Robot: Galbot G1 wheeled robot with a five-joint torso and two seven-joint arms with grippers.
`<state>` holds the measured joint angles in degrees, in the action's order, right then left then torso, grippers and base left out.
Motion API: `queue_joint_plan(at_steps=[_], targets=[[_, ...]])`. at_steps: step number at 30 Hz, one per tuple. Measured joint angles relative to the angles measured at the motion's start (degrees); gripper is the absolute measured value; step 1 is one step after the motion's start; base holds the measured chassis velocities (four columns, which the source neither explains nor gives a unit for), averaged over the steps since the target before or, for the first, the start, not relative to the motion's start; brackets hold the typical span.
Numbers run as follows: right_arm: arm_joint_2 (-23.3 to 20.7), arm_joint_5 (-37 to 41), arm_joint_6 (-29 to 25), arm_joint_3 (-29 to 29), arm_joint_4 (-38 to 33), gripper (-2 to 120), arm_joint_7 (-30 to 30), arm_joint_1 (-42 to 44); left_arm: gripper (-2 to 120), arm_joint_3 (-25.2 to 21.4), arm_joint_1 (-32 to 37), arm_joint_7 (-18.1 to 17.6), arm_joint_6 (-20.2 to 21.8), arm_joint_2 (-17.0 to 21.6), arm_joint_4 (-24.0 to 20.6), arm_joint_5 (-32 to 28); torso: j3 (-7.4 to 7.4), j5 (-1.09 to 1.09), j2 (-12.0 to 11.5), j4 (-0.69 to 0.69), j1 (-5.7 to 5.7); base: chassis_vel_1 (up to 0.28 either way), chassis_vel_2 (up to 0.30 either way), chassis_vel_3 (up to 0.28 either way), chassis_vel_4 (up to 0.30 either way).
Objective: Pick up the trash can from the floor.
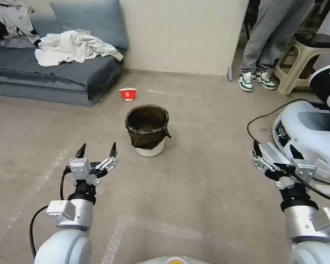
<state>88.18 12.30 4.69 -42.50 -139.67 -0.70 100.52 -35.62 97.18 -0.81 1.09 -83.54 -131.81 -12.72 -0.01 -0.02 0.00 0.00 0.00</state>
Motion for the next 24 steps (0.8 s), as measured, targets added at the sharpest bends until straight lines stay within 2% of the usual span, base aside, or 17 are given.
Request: queue_joint_plan(at_steps=[2,3,5,16,24], targets=[[-0.1,0.4,-1.5,0.1,0.8,100,-0.5,-0.1,100,0.0,0.0,0.0,0.0,-0.1,0.1,0.0,0.00,0.01,0.0,0.00,0.00,0.000,0.000,0.000,0.000],[-0.3,1.2,-5.5,0.4,2.9,100,-1.9,-0.3,100,0.0,0.0,0.0,0.1,-0.2,0.2,0.0,0.00,0.03,0.0,0.01,0.00,0.000,0.000,0.000,0.000],[-0.5,1.9,-8.4,0.6,4.4,100,-2.9,-0.6,100,0.0,0.0,-0.1,0.2,-0.4,0.2,0.1,0.00,0.03,0.0,0.01,0.00,0.000,0.000,0.000,0.000],[-0.9,2.1,-9.7,0.8,5.7,100,-3.7,-0.9,100,-0.3,0.1,-0.2,0.2,-0.7,0.2,0.3,0.00,0.02,0.0,0.00,0.00,0.000,0.000,0.000,0.000],[-1.0,2.1,-10.2,0.8,5.8,100,-3.7,-0.8,100,-0.3,0.3,-0.3,-0.2,-1.1,0.2,1.2,0.00,0.02,0.0,0.02,0.00,0.060,0.061,0.061,0.052]])
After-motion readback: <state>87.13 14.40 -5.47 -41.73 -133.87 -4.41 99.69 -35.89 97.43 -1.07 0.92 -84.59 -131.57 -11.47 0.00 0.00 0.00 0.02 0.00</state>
